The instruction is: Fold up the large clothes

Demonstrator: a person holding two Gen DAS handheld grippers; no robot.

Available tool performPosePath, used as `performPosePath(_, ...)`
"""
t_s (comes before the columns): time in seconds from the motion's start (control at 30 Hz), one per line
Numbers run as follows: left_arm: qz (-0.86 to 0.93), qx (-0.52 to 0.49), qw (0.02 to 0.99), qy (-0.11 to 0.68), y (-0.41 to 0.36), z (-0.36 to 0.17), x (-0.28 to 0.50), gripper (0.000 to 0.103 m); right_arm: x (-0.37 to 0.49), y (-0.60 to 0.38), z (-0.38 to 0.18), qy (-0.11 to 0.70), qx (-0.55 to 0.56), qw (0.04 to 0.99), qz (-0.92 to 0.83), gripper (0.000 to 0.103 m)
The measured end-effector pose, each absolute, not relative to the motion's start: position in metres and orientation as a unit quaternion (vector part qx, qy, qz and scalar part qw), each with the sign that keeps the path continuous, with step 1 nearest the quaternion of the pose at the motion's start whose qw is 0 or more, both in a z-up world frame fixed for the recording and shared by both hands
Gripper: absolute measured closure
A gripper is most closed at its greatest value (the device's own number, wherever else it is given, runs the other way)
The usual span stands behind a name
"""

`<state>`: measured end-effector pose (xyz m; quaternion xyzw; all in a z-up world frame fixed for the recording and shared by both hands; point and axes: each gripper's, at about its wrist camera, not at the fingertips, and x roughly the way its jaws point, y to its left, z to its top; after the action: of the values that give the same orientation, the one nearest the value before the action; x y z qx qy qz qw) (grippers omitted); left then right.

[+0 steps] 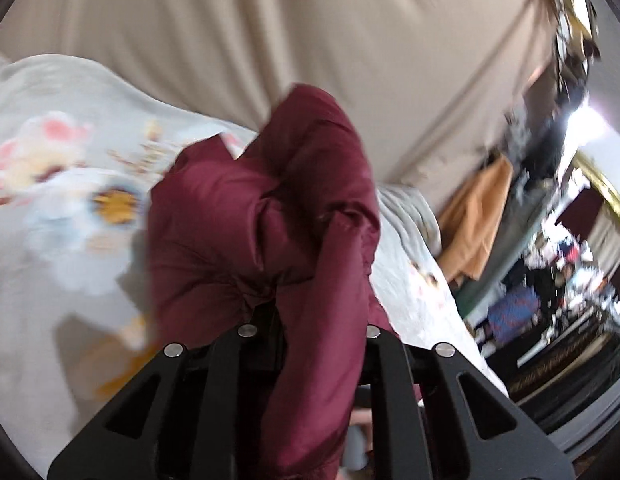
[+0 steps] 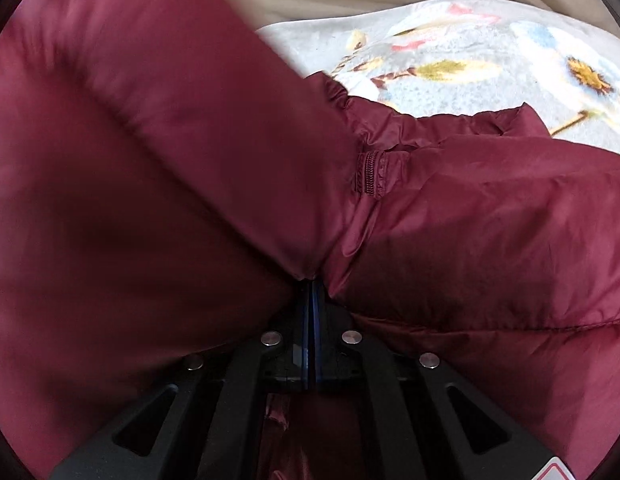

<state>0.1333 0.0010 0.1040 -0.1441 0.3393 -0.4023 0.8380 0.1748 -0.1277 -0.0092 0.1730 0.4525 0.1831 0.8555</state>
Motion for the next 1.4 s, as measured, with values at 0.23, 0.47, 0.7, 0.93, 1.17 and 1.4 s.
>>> performPosePath(0.23, -0.402, -0.139, 0.839, 0.34, -0.019, 0.103, 0.133, 0.088, 0.109, -0.192, 0.024, 0.432, 0.231, 0.853, 0.179, 0.092)
performPosePath(0.47, -0.391, -0.158, 0.844, 0.332, -0.006, 0.111, 0.127, 0.088, 0.066, -0.169, -0.001, 0.478, 0.215, 0.807, 0.274, 0.093)
performPosePath(0.7, -0.399, -0.138, 0.85, 0.316, -0.022, 0.127, 0.105, 0.088, 0.109, -0.132, -0.033, 0.482, 0.237, 0.78, 0.321, 0.103)
performPosePath(0.93, -0.396, -0.102, 0.848, 0.337, -0.08, 0.111, 0.111, 0.088, 0.083, -0.183, -0.012, 0.483, 0.269, 0.785, 0.281, 0.1)
performPosePath(1.17, -0.399, -0.088, 0.839, 0.359, -0.106, 0.094, 0.115, 0.088, 0.017, -0.308, 0.022, 0.403, 0.267, 0.87, 0.102, 0.099)
performPosePath(1.4, -0.391, -0.069, 0.839, 0.373, -0.133, 0.084, 0.104, 0.088, 0.069, -0.262, -0.015, 0.453, 0.241, 0.85, 0.119, 0.103)
